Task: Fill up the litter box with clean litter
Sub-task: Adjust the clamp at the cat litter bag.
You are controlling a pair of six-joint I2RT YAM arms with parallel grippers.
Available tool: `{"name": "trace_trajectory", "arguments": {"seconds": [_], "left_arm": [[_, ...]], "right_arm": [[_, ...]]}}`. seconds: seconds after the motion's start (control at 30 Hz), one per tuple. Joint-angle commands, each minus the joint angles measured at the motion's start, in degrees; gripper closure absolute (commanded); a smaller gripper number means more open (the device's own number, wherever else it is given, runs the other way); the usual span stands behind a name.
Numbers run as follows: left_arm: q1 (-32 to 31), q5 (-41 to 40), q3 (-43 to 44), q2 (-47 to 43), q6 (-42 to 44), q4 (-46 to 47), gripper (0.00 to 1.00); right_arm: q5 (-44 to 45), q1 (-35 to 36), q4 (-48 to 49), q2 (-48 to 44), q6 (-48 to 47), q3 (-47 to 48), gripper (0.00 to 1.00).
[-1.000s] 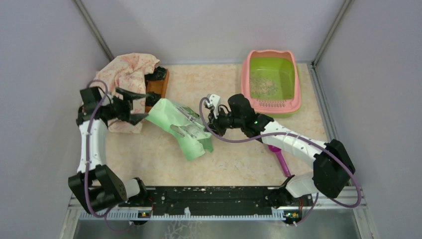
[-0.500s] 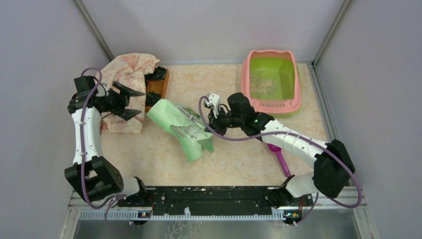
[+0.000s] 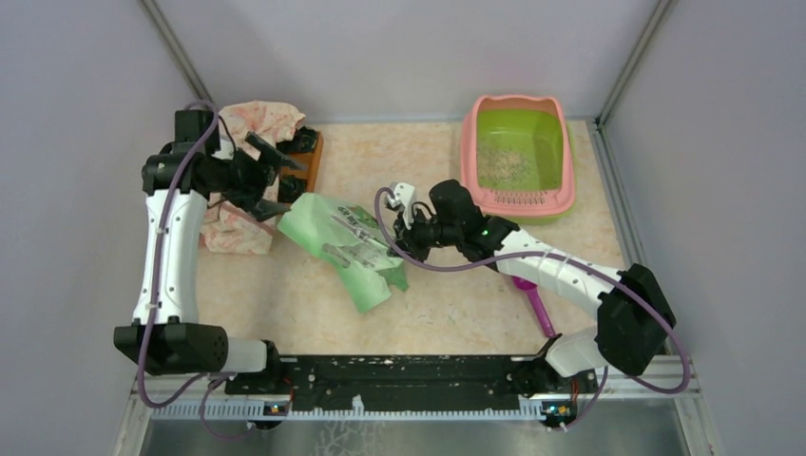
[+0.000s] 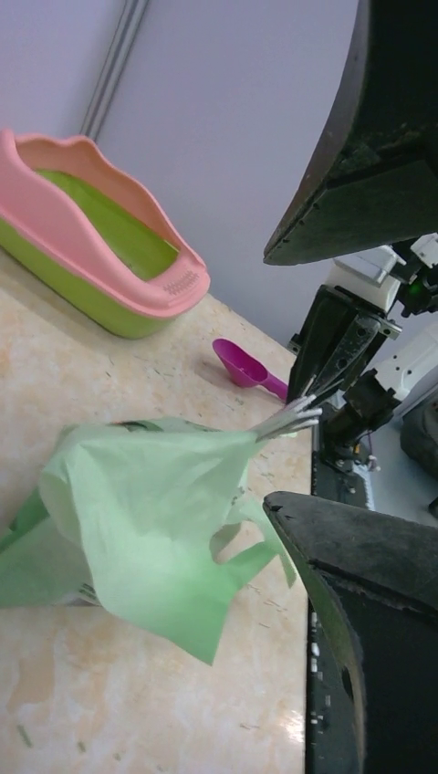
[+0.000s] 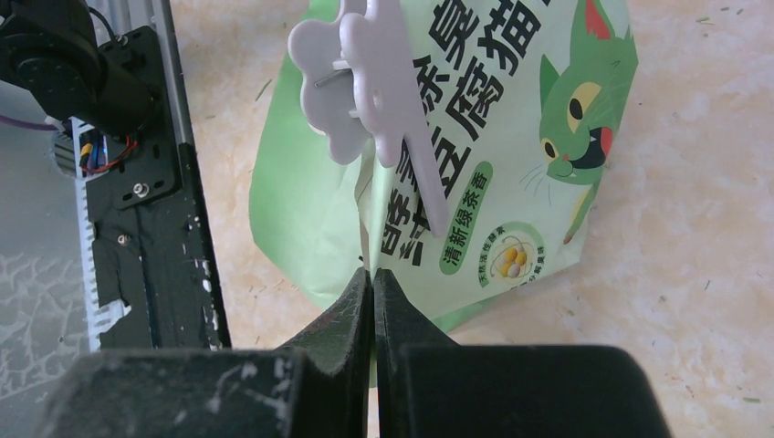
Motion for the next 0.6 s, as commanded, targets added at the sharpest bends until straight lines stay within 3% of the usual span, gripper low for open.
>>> {"name": "trace_trajectory", "arguments": {"seconds": [0.0,0.17,0.3,0.57], "left_arm": [[-2.7,-2.4,-7.0,2.0,-5.2,-5.5,0.02],[-7.8,-1.4,-15.0,2.4,-10.5,-0.4,0.05],[-11.8,-1.8,-14.2,6.0,-11.9,0.1,0.06],[-12.1,-1.5,-11.5,11.9,-13.6,0.9,0.11]], "right_arm": [[-0.7,0.9,2.6,-0.1,0.4,2.7,1.00],[0.3,0.8,3.2,-0.8,0.3,1.7,1.00],[1.0,0.9,3.6,-1.2,0.2,1.3,1.00],[1.1,0.8,4.2,-1.9,0.3,0.4,1.00]]}}
